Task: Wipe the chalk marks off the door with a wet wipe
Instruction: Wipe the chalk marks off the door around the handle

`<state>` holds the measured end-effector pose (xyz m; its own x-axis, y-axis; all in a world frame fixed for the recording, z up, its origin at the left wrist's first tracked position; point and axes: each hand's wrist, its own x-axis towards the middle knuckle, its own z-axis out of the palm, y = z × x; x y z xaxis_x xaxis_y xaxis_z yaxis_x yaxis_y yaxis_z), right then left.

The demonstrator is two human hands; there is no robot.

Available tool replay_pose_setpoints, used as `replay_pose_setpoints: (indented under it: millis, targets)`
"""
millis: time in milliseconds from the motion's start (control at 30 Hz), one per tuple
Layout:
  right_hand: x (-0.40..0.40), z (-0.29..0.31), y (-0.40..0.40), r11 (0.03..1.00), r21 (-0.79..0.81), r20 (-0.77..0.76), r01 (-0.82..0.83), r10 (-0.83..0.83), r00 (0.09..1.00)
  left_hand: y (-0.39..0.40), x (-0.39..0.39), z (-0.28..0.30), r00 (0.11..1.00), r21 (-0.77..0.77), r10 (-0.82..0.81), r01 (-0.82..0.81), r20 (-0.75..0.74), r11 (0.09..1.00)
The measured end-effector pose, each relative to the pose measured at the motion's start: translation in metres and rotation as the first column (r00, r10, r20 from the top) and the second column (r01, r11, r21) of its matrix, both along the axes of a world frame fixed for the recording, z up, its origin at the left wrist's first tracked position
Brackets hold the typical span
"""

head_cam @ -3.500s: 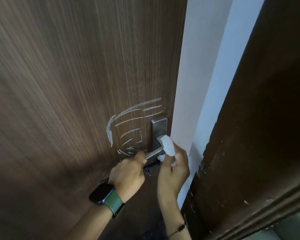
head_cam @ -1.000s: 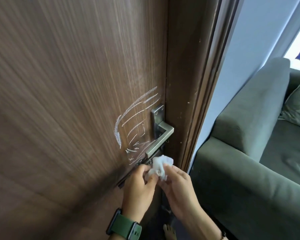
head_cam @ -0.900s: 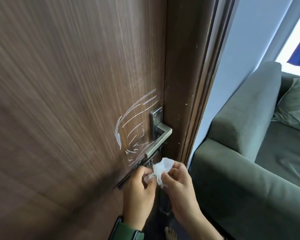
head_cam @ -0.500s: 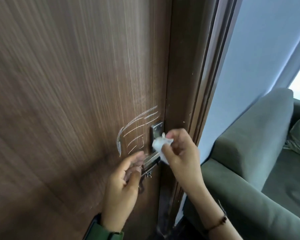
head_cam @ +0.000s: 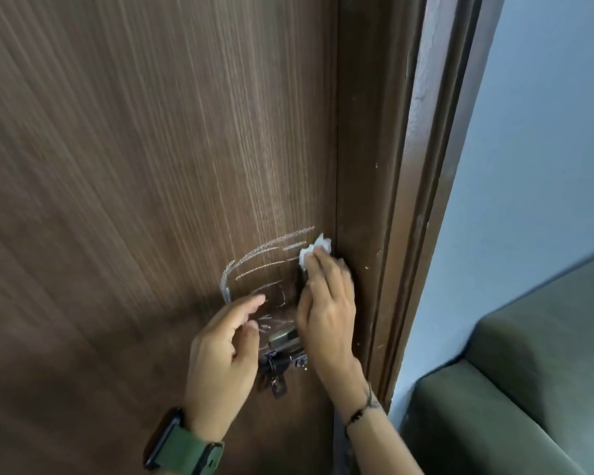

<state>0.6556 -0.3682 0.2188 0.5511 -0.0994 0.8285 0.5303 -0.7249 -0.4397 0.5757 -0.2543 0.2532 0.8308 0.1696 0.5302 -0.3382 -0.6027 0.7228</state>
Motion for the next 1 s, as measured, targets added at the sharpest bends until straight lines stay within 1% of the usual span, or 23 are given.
replay_pose_setpoints:
  millis: [67, 133, 167, 300, 333, 400, 433, 467, 567, 600, 667, 700, 733, 800, 833, 867, 933, 967, 1000]
  targets:
    - [0.007, 0.014, -0.002, 1.000, 0.021, 0.029, -0.010, 0.010, 1.000, -0.005, 0.002, 0.006, 1.000, 0.039, 0.018, -0.018, 0.011, 0.999]
    - [0.009, 0.022, -0.002, 0.999, 0.029, 0.026, -0.019, 0.018, 1.000, -0.009, 0.006, 0.014, 0.999, 0.036, 0.035, -0.036, 0.025, 0.999]
    - [0.007, 0.020, -0.002, 1.000, 0.005, 0.010, -0.031, 0.031, 0.999, -0.011, 0.008, 0.017, 0.999, 0.030, 0.041, -0.042, 0.028, 0.999]
    - [-0.012, -0.001, -0.007, 0.978, -0.187, -0.063, -0.095, 0.084, 0.994, -0.013, 0.011, 0.025, 0.998, 0.029, 0.055, -0.055, 0.021, 0.998]
    - [-0.007, 0.005, -0.010, 0.981, -0.174, -0.068, -0.087, 0.076, 0.995, -0.013, 0.011, 0.026, 0.998, 0.030, 0.056, -0.057, 0.015, 0.998]
    - [0.003, 0.022, -0.007, 0.998, -0.065, -0.105, -0.017, 0.010, 0.994, -0.011, 0.010, 0.027, 0.998, 0.038, 0.060, -0.061, 0.012, 0.997]
    - [0.002, 0.026, -0.003, 0.999, -0.038, -0.122, 0.008, -0.013, 0.993, -0.010, 0.010, 0.028, 0.998, 0.040, 0.066, -0.067, 0.016, 0.997]
    - [-0.003, 0.023, 0.003, 0.997, -0.072, -0.129, -0.001, -0.009, 0.992, -0.009, 0.010, 0.028, 0.997, 0.038, 0.073, -0.073, 0.018, 0.997]
    - [-0.025, -0.001, 0.003, 0.944, -0.320, -0.133, -0.073, 0.032, 0.991, -0.008, 0.006, 0.029, 0.997, 0.048, 0.077, -0.078, 0.022, 0.996]
    - [-0.019, 0.000, -0.003, 0.946, -0.318, -0.140, -0.068, 0.025, 0.990, -0.008, 0.004, 0.030, 0.997, 0.063, 0.071, -0.073, 0.026, 0.995]
    - [-0.005, 0.014, -0.004, 0.989, -0.143, -0.172, 0.028, -0.052, 0.984, -0.005, 0.003, 0.032, 0.997, 0.092, 0.065, -0.068, 0.034, 0.993]
    - [-0.004, 0.020, 0.002, 0.994, -0.099, -0.190, 0.049, -0.067, 0.980, -0.004, 0.003, 0.033, 0.997, 0.097, 0.064, -0.067, 0.037, 0.993]
    - [-0.008, 0.022, 0.011, 0.992, -0.122, -0.192, 0.022, -0.045, 0.980, -0.002, 0.002, 0.034, 0.997, 0.096, 0.061, -0.065, 0.039, 0.993]
    - [-0.020, 0.010, 0.019, 0.958, -0.279, -0.129, -0.068, 0.033, 0.991, 0.001, 0.001, 0.035, 0.998, 0.092, 0.054, -0.058, 0.040, 0.994]
    - [-0.019, 0.007, 0.013, 0.943, -0.324, -0.106, -0.080, 0.048, 0.993, 0.003, -0.001, 0.035, 0.998, 0.092, 0.053, -0.056, 0.040, 0.994]
    - [-0.013, 0.008, 0.003, 0.955, -0.287, -0.118, -0.072, 0.039, 0.992, 0.005, -0.002, 0.035, 0.998, 0.094, 0.053, -0.056, 0.041, 0.994]
    - [-0.003, 0.018, -0.002, 0.993, -0.119, -0.163, 0.020, -0.040, 0.986, 0.010, -0.005, 0.033, 0.997, 0.094, 0.065, -0.069, 0.050, 0.993]
    - [-0.005, 0.022, 0.005, 0.992, -0.125, -0.161, 0.015, -0.035, 0.986, 0.012, -0.006, 0.033, 0.996, 0.090, 0.071, -0.076, 0.053, 0.993]
    - [-0.012, 0.021, 0.016, 0.977, -0.206, -0.128, -0.054, 0.028, 0.991, 0.014, -0.006, 0.033, 0.996, 0.086, 0.073, -0.078, 0.053, 0.993]
